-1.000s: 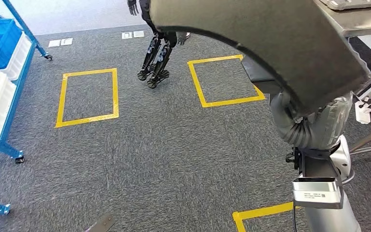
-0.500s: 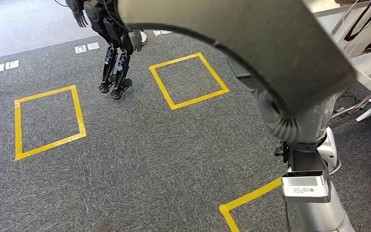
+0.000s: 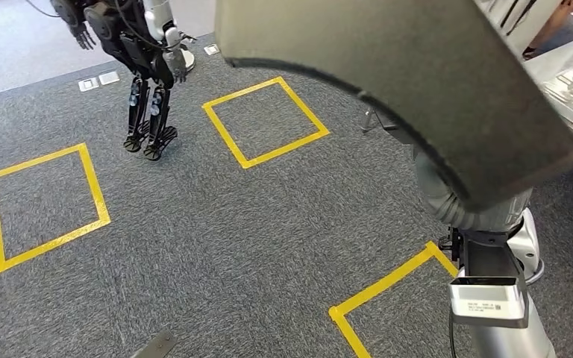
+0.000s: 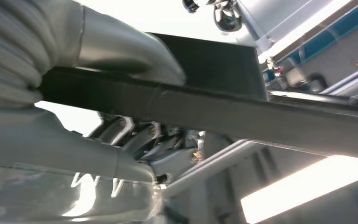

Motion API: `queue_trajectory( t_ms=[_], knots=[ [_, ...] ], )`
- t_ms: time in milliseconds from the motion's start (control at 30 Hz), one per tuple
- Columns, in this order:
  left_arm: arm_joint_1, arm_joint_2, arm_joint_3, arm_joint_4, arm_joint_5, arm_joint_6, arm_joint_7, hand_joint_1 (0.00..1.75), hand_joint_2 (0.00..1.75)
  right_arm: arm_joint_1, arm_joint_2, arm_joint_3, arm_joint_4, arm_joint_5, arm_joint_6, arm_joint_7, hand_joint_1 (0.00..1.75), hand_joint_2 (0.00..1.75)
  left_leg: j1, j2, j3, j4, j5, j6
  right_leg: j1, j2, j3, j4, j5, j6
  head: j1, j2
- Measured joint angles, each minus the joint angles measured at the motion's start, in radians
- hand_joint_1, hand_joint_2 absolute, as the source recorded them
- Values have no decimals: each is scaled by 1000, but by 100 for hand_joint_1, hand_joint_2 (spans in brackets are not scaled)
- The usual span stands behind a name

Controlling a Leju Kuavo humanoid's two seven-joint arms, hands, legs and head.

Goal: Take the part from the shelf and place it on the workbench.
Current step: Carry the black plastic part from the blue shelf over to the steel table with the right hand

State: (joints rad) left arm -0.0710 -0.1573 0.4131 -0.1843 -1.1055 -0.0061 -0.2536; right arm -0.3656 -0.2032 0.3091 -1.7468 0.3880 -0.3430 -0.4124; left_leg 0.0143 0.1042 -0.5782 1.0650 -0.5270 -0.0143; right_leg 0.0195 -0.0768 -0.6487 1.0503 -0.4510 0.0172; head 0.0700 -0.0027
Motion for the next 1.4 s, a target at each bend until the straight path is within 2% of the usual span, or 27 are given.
queue_trajectory(
  t_ms=[67,133,200,267,300,333,367,433,500,533,567,633,700,767,800,833,867,933,1000,1067,1100,1167,1233,1267,1300,1333,1400],
  knots=[
    [-2,0,0,0,0,0,0,0,175,3,0,0,-1,0,-1,0,175,175,-1,14,12,-3,-7,-9,-3,24,4,-7,1,-7,-3,0],
    [-4,1,-1,-1,0,2,0,0,175,3,0,0,-4,0,-3,0,175,175,2,-26,4,35,-35,-16,-12,49,15,-15,1,-19,-10,0],
    [-2,2,-1,-1,0,4,1,0,175,3,4,1,-6,0,-4,0,175,175,3,-84,-52,152,-90,-17,-18,71,22,-17,-1,-30,-23,0],
    [2,3,-2,0,0,5,3,0,175,7,7,4,-6,0,-4,0,175,175,3,-102,-120,270,-126,-18,-19,98,24,-16,-3,-34,-36,0],
    [3,3,-2,0,0,5,3,0,175,8,7,5,-6,0,-4,0,175,175,3,-103,-135,284,-117,-19,-20,113,25,-15,-3,-34,-39,0],
    [3,4,-2,0,0,5,4,0,175,9,8,7,-6,0,-4,0,175,175,5,-104,-130,258,-88,-20,-22,128,27,-14,-5,-32,-41,0],
    [2,5,-2,0,0,5,5,0,175,9,8,8,-6,0,-4,0,175,175,8,-111,-109,199,-46,-22,-26,142,29,-11,-8,-28,-42,0],
    [2,5,-2,0,0,5,5,0,175,9,8,10,-6,0,-4,0,175,175,19,-153,-58,72,14,-28,-30,168,27,1,-17,-16,-45,0],
    [2,5,-2,1,-1,3,5,0,175,10,8,11,-5,1,-5,0,175,175,21,-179,-37,21,24,-27,-32,190,20,8,-21,-3,-48,0],
    [1,5,-2,1,-1,2,5,0,175,11,8,11,-5,1,-5,0,175,175,18,-172,-36,19,23,-22,-34,199,18,6,-19,1,-48,0],
    [0,5,-2,1,-2,1,5,0,175,11,7,10,-5,1,-5,0,175,175,17,-161,-34,17,23,-16,-36,201,17,4,-18,5,-48,0],
    [-2,5,-1,0,-4,0,5,0,175,10,5,9,-5,1,-6,0,175,175,19,-140,-29,12,24,-3,-32,166,7,22,-29,11,-40,0],
    [-2,5,0,0,-6,0,5,0,175,7,4,9,-5,1,-5,1,175,175,18,-116,-24,9,21,6,-29,113,-42,117,-75,15,-28,0],
    [-1,5,0,0,-9,0,5,0,175,7,4,9,-5,0,-5,2,175,175,17,-87,-20,9,16,11,-31,93,-111,242,-119,17,-20,0],
    [-1,5,0,0,-10,0,5,0,175,7,4,9,-5,0,-4,3,175,175,16,-74,-18,9,13,12,-32,90,-129,269,-118,17,-16,0],
    [-2,5,0,0,-11,0,5,0,175,7,4,9,-5,0,-3,4,175,175,16,-61,-14,9,9,12,-31,87,-127,257,-98,17,-12,0],
    [-2,5,-1,0,-12,0,4,0,175,6,3,9,-5,0,-3,4,175,175,16,-49,-9,8,5,11,-31,81,-105,208,-63,16,-8,0],
    [-4,5,-1,0,-14,0,5,0,175,2,1,9,-5,-1,-2,6,175,175,14,-28,4,7,-5,5,-22,42,-40,74,-3,11,0,0],
    [-5,5,-1,0,-16,0,7,0,175,-4,0,8,-5,-3,-1,7,175,175,8,-10,13,3,-12,-3,-9,12,-8,8,8,4,3,0],
    [-7,5,-1,0,-17,0,9,0,175,-6,-3,6,-6,-6,0,10,175,175,3,11,23,-5,-16,-12,-5,26,-5,2,3,-2,1,0],
    [-9,6,-2,0,-18,0,9,0,175,-5,-5,5,-6,-7,1,10,175,175,3,9,29,-6,-20,-17,-9,38,-1,-2,3,-6,-2,0],
    [-13,6,-3,-1,-19,-1,9,0,175,-7,-6,2,-7,-9,2,11,175,175,5,-35,16,41,-50,-23,-18,58,12,-10,2,-16,-12,0],
    [-12,6,-4,-1,-19,-1,9,0,175,-8,-6,2,-7,-9,2,10,175,175,5,-88,-46,165,-103,-23,-23,79,19,-11,-1,-27,-27,0],
    [-10,6,-4,0,-19,-1,9,0,175,-6,-5,2,-6,-9,2,10,175,175,4,-97,-84,228,-122,-23,-23,92,20,-11,-3,-29,-34,0],
    [-8,6,-3,0,-19,-1,9,0,175,-4,-5,3,-5,-9,2,10,175,175,3,-101,-112,268,-126,-23,-22,106,21,-11,-4,-30,-38,0],
    [-7,6,-3,0,-19,-2,9,0,175,-3,-5,4,-5,-9,2,10,175,175,3,-102,-123,268,-108,-22,-22,121,23,-10,-5,-30,-41,0],
    [-7,6,-3,0,-19,-2,9,0,175,-2,-5,4,-4,-9,2,10,175,175,6,-115,-95,165,-28,-22,-25,149,27,-7,-9,-25,-44,0]
  ],
)
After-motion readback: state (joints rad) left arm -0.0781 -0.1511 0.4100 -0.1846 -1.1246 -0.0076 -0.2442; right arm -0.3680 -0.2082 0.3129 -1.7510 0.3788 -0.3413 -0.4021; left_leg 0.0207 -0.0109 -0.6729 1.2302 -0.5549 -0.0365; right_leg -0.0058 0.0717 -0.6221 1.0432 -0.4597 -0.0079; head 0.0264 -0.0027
